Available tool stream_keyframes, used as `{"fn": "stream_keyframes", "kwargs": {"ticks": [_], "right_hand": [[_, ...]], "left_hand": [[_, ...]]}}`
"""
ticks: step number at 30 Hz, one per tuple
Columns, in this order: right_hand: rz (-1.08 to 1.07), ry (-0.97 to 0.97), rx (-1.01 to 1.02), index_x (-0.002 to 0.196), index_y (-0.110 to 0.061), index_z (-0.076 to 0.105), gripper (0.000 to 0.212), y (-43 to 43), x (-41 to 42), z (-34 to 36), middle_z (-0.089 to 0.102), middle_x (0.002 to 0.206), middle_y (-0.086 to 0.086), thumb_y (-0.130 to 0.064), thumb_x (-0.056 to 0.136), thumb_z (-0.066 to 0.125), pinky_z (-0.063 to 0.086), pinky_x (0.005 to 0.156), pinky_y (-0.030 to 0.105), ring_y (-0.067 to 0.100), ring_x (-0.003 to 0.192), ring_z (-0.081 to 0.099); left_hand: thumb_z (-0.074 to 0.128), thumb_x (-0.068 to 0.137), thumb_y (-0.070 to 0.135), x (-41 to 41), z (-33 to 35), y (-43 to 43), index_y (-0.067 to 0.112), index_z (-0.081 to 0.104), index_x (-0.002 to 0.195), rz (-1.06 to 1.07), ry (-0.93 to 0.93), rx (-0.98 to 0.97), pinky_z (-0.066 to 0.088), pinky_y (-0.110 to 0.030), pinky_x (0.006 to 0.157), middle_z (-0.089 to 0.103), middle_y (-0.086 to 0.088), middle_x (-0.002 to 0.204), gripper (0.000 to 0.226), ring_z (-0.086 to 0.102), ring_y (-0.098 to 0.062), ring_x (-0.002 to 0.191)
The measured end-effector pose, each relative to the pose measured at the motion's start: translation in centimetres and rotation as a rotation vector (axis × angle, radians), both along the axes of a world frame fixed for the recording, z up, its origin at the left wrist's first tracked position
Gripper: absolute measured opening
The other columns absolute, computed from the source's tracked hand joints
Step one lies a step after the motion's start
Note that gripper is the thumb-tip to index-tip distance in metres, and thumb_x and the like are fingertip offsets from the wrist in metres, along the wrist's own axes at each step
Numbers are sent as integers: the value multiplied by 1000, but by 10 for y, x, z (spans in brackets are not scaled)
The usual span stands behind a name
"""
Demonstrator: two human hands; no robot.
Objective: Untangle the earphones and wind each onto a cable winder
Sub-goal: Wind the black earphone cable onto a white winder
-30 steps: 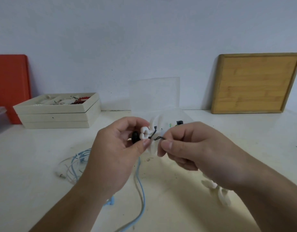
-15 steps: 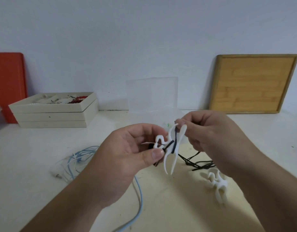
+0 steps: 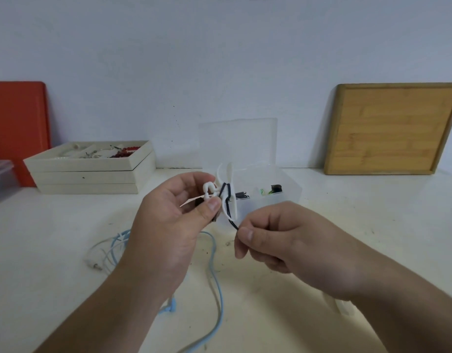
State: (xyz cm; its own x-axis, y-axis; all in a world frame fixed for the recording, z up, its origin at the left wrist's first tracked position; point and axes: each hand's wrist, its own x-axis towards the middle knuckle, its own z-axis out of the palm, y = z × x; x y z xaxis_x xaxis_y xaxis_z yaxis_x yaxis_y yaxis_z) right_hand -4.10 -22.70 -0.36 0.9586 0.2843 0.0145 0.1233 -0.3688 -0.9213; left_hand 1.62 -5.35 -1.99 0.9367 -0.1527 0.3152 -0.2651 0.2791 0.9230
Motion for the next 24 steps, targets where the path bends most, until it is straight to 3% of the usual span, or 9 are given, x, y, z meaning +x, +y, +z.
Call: {"fn": "stream_keyframes", "kwargs": {"ticks": [3,5,9,12,15,17,20,22,24], "right_hand": [[-16,-64,-65,74,-16,71,30,-4,-2,5,42,54,-9,-40,85,57,28,54,29,8,51,35],[-9,-59,-40,72,-16,71,30,-7,-4,8,39,54,-7,-39,84,57,26,52,28,12,51,31],[19,-48,21,69,-13,70,29,-10,-5,13,37,52,-4,-34,85,57,26,47,19,11,49,30],[25,-68,62,72,-10,70,28,-10,-6,15,38,52,-3,-31,85,58,27,45,15,8,46,31],[-41,-137,65,76,-8,70,25,-12,-8,16,42,52,1,-29,85,60,24,47,28,19,50,32],[-154,-194,47,75,-9,70,24,-15,-7,18,44,50,0,-29,85,63,21,48,32,21,51,31],[-366,-338,-78,67,-11,69,25,-23,-5,22,39,44,-7,-23,89,70,26,42,20,10,41,29],[-444,-388,-115,64,-13,68,26,-27,-3,23,35,42,-11,-24,88,71,24,39,11,6,36,28],[-464,-375,-56,67,-14,70,25,-30,-2,22,36,43,-10,-28,88,71,25,41,13,6,38,28]], "left_hand": [[72,76,-3,-2,3,0,11,70,96,-25,13,5,57,-35,77,71,-10,93,25,65,-24,84],[62,85,-10,-3,5,-2,6,67,100,-47,60,-31,59,-33,77,68,-14,96,22,62,-26,86],[55,89,-12,-4,8,-1,6,67,100,-62,107,-63,58,-31,74,68,-13,92,24,61,-25,83],[66,86,-8,-5,4,3,21,71,96,61,-115,279,58,-33,76,75,-1,88,31,70,-21,81],[72,86,0,-9,-1,1,35,70,97,41,-286,529,58,-38,81,75,1,90,37,71,-18,86],[73,85,6,-12,-3,-2,39,69,99,-14,-290,540,57,-42,86,74,3,93,36,70,-18,90],[68,78,15,-14,-1,-3,37,70,98,-124,-259,522,56,-40,85,73,4,92,29,69,-17,87],[69,81,7,-16,3,-3,30,72,95,-224,-195,436,56,-30,79,73,4,90,27,68,-15,85],[68,80,-1,-16,5,-2,23,74,91,-325,-114,307,55,-23,75,72,1,88,27,68,-15,82]]}}
